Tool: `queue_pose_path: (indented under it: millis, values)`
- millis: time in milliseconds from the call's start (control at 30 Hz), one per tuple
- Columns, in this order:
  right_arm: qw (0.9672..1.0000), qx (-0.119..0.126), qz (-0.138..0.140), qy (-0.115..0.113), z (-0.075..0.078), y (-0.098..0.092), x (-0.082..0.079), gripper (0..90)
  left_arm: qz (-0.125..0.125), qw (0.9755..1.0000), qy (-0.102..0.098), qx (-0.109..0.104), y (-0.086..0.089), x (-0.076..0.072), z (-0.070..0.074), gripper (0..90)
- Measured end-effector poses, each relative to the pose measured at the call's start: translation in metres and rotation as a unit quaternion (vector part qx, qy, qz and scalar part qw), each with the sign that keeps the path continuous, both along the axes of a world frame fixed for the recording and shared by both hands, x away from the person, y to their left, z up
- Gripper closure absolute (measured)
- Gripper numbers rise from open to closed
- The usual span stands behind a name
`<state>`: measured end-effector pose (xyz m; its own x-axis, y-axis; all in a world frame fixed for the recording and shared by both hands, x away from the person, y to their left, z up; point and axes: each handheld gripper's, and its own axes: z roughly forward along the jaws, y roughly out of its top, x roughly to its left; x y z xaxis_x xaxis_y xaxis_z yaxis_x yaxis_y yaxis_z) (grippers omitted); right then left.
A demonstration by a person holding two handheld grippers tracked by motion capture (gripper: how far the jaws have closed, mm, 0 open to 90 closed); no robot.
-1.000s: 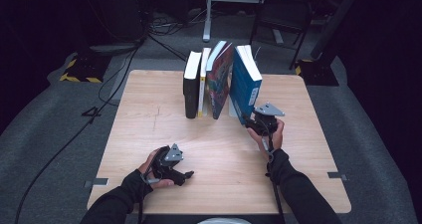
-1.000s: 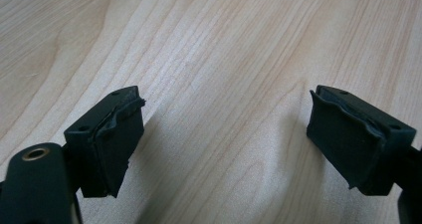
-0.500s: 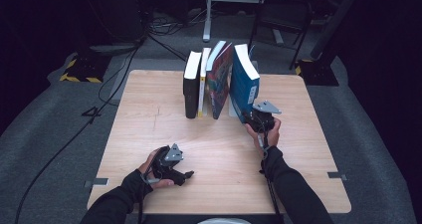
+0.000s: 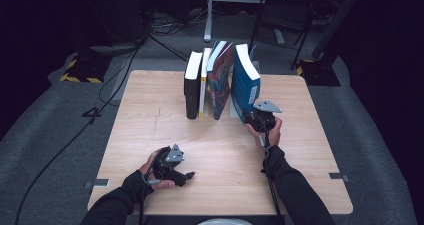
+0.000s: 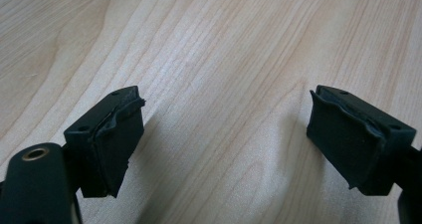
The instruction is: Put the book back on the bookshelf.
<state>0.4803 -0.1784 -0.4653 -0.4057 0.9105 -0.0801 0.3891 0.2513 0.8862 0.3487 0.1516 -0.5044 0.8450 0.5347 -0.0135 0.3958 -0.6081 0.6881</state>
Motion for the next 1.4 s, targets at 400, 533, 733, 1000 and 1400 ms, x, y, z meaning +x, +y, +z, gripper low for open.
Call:
queue_pose_path:
  millis: [400, 533, 733, 1000, 1400]
  values:
    - [0.9994, -0.023, 0.019, 0.015, 0.006, -0.001, -0.001, 59.0, -0.001, 1.0000, 0.000, 0.000, 0.000, 0.000, 0.000, 14.4]
    - [0.9989, -0.030, 0.031, 0.020, 0.011, -0.002, -0.002, 58.9, -0.001, 1.0000, 0.000, 0.000, 0.000, 0.000, 0.000, 14.3]
    - [0.9974, -0.040, 0.051, 0.030, 0.019, -0.006, -0.004, 56.2, -0.001, 1.0000, 0.000, 0.000, 0.000, 0.000, 0.000, 14.4]
    - [0.9947, -0.057, 0.072, 0.045, 0.026, -0.006, -0.009, 49.7, -0.001, 1.0000, 0.000, 0.000, 0.000, 0.000, 0.000, 14.4]
    - [0.9875, -0.096, 0.110, 0.060, 0.031, -0.015, -0.017, 40.2, -0.001, 1.0000, 0.000, 0.001, 0.000, 0.000, 0.000, 14.4]
